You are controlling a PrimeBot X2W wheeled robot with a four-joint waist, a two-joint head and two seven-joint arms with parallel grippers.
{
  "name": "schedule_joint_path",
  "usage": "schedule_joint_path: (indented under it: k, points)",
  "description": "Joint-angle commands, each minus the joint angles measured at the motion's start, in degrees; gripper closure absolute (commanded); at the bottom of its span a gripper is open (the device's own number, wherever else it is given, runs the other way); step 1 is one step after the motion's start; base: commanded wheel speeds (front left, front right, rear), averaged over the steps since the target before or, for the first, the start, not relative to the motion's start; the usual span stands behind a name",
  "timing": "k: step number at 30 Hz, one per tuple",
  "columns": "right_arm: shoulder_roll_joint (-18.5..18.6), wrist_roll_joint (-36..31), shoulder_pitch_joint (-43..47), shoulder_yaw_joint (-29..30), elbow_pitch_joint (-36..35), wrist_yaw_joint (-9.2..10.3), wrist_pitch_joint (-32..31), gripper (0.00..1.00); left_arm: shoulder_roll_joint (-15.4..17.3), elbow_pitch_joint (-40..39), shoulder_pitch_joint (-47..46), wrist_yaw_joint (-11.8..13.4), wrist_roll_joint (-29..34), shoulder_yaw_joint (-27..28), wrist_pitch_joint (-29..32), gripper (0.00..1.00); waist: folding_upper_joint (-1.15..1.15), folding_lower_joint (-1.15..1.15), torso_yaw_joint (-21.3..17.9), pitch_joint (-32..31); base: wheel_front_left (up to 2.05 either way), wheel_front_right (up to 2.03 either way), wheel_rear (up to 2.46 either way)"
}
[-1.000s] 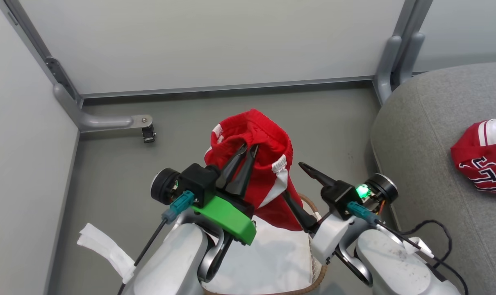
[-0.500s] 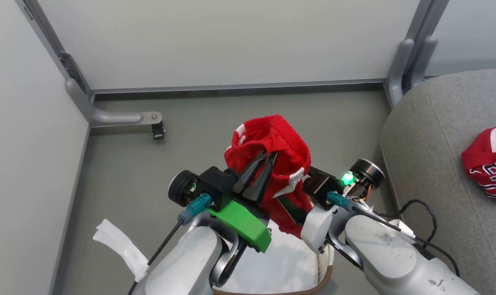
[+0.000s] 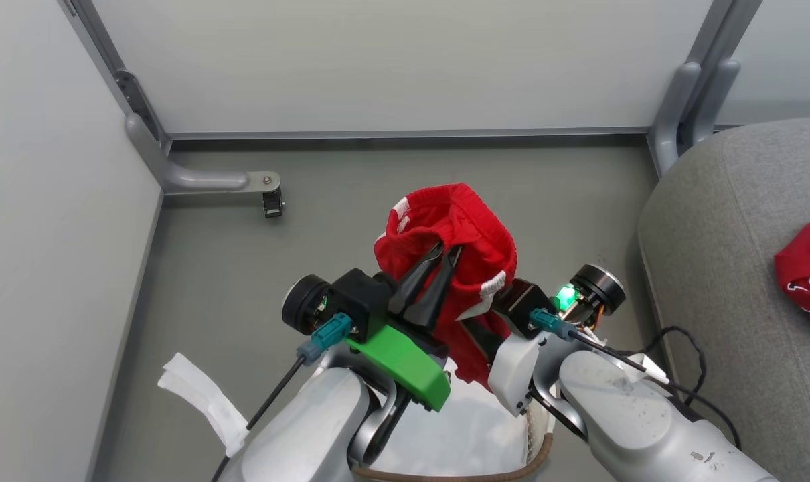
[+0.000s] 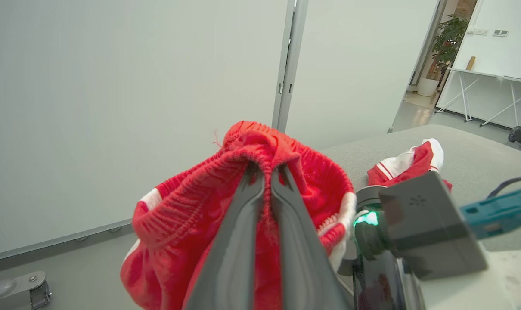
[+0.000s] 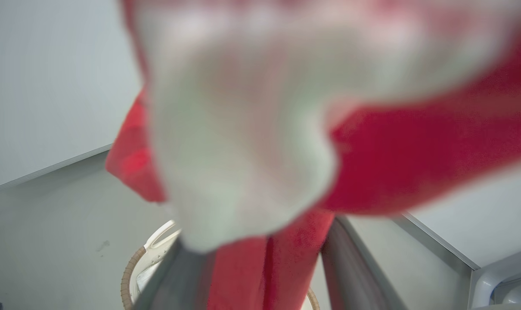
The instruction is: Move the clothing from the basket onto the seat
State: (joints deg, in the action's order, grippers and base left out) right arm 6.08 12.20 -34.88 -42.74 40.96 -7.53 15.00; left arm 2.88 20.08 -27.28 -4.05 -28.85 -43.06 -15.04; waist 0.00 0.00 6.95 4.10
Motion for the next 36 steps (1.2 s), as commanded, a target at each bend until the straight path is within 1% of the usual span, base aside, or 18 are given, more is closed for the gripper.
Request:
schedule_joint_path:
  k: [1, 12, 13, 14, 15, 22, 25, 36]
  points:
    - [0.0, 0.6, -0.5, 0.2, 0.0, 0.08, 0.3, 1.00, 0.1, -0.1, -0.9, 0.3, -0.4, 0.1, -0.2, 1.00, 0.00, 0.00, -0.1, 0.1, 0.00, 0.00, 0.00]
    - [1.0, 1.4, 0.5, 2.5, -1.9, 0.08, 0.3, 1.00, 0.1, -0.5, -0.8, 0.9, -0.2, 0.7, -0.2, 1.00, 0.00, 0.00, -2.0, 0.9, 0.00, 0.00, 0.00]
    - [1.1, 1.4, 0.6, 2.8, -2.2, 0.08, 0.3, 1.00, 0.1, -0.5, -0.8, 1.1, 0.1, 0.9, -0.2, 0.92, 0.00, 0.00, -2.3, 1.1, 0.00, 0.00, 0.00]
    - [1.2, 1.3, 0.8, 3.2, -2.5, 0.08, 0.3, 1.00, 0.1, -0.5, -0.8, 1.1, 0.4, 1.2, -0.2, 0.58, 0.00, 0.00, -2.8, 1.2, 0.00, 0.00, 0.00]
    - [1.2, 1.0, 0.8, 3.5, -2.7, 0.08, 0.3, 1.00, 0.1, -0.1, -0.8, 1.0, 0.5, 1.2, -0.2, 0.00, 0.00, 0.00, -3.2, 1.4, 0.00, 0.00, 0.00]
    - [1.0, 0.3, 0.6, 5.7, -4.7, 0.08, 0.3, 1.00, 0.1, 0.6, -1.1, 0.8, 1.6, 2.0, -0.1, 0.00, 0.00, 0.00, -7.9, 2.2, 0.00, 0.00, 0.00]
    - [0.7, 0.2, 0.5, 6.5, -5.1, 0.08, 0.3, 1.00, 0.1, 1.2, -1.1, 0.6, 2.3, 2.9, -0.1, 0.00, 0.00, 0.00, -11.1, 2.7, 0.00, 0.00, 0.00]
    - [0.7, -0.8, 1.7, 13.2, -8.4, 0.08, 0.3, 1.00, 0.1, 3.3, -2.1, -0.5, 5.0, 4.0, -0.1, 0.00, 0.00, 0.00, -24.4, 5.5, 0.00, 0.00, 0.00]
